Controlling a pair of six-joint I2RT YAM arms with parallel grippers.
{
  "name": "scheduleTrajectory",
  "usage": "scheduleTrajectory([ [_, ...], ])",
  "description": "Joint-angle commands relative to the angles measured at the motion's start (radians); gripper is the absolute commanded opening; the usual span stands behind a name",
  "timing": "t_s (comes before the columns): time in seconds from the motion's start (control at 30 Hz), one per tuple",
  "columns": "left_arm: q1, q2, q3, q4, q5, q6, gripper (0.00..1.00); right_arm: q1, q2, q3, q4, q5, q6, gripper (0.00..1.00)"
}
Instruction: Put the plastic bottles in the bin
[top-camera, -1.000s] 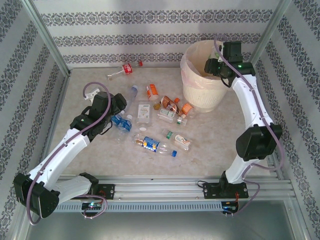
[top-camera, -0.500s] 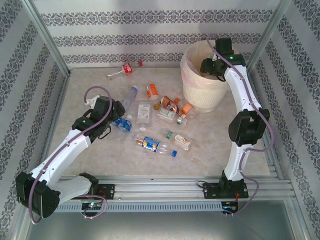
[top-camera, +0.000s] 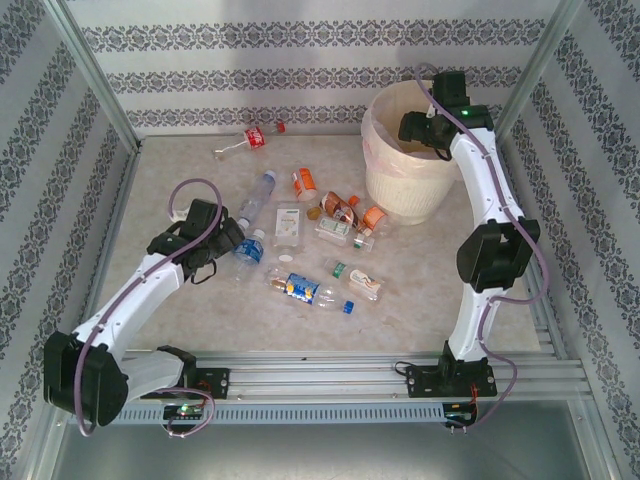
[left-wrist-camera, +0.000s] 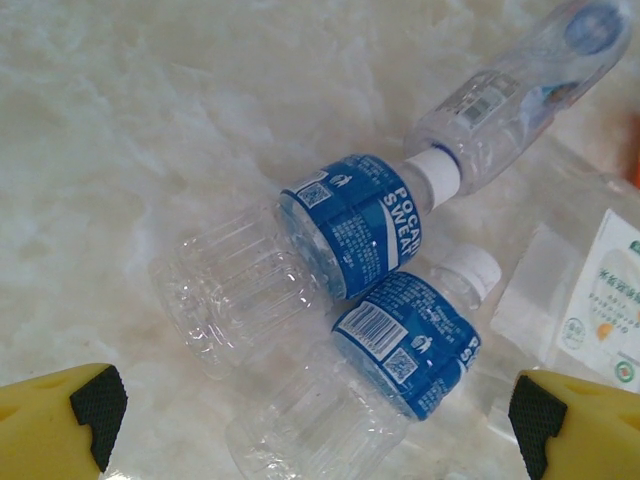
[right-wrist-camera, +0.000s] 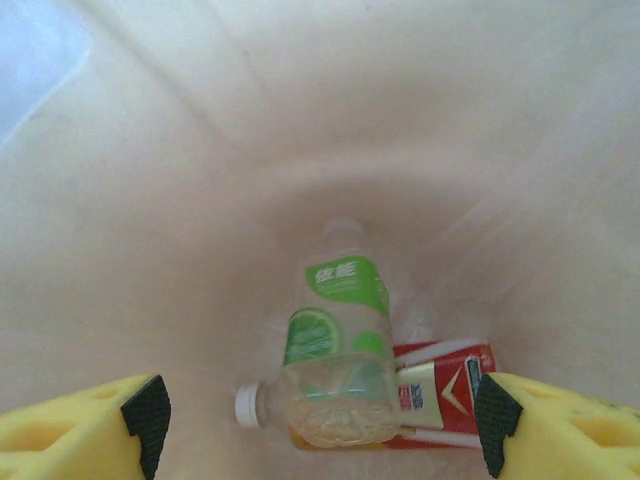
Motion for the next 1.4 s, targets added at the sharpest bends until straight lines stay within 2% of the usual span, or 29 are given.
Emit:
scheduleTrajectory([
  [0.0,0.022,0.027,0.022,-0.040,0.056,0.097,1.00,0.011,-0.090,0.004,0.029,0.010,-0.003,0.82],
  [0.13,0.022,0.080,0.065,-0.089,0.090,0.172,1.00,0.017,-0.167,-0.059,0.084,-0.018,0.002,0.85],
  [0.27,0.014,0.104,0.060,-0.015,0.315,0.298,1.00,0.026,-0.264,-0.155,0.175,-0.054,-0.008,0.88],
  [0.3,0.004,0.104,0.053,0.001,0.330,0.305,1.00,0.029,-0.285,-0.174,0.190,-0.062,-0.010,0.89],
  [0.47,-0.012,0.143,0.055,-0.035,0.269,0.327,1.00,0.045,-0.384,-0.261,0.254,-0.083,-0.016,0.96],
  [0.67,-0.042,0.184,0.039,0.009,0.313,0.403,1.00,0.087,-0.517,-0.417,0.361,-0.123,-0.002,0.98],
  [0.83,-0.067,0.225,0.045,0.005,0.264,0.448,1.00,0.174,-0.656,-0.633,0.549,-0.142,-0.005,0.98],
  [1.0,-0.102,0.276,0.059,-0.036,0.158,0.472,0.97,0.224,-0.756,-0.801,0.693,-0.157,0.019,0.98],
  [1.17,-0.122,0.312,0.050,-0.025,0.134,0.476,0.93,0.230,-0.805,-0.875,0.749,-0.147,0.048,0.98],
  [1.37,-0.130,0.353,0.049,-0.025,0.117,0.466,0.88,0.232,-0.810,-0.880,0.744,-0.140,0.048,0.98],
])
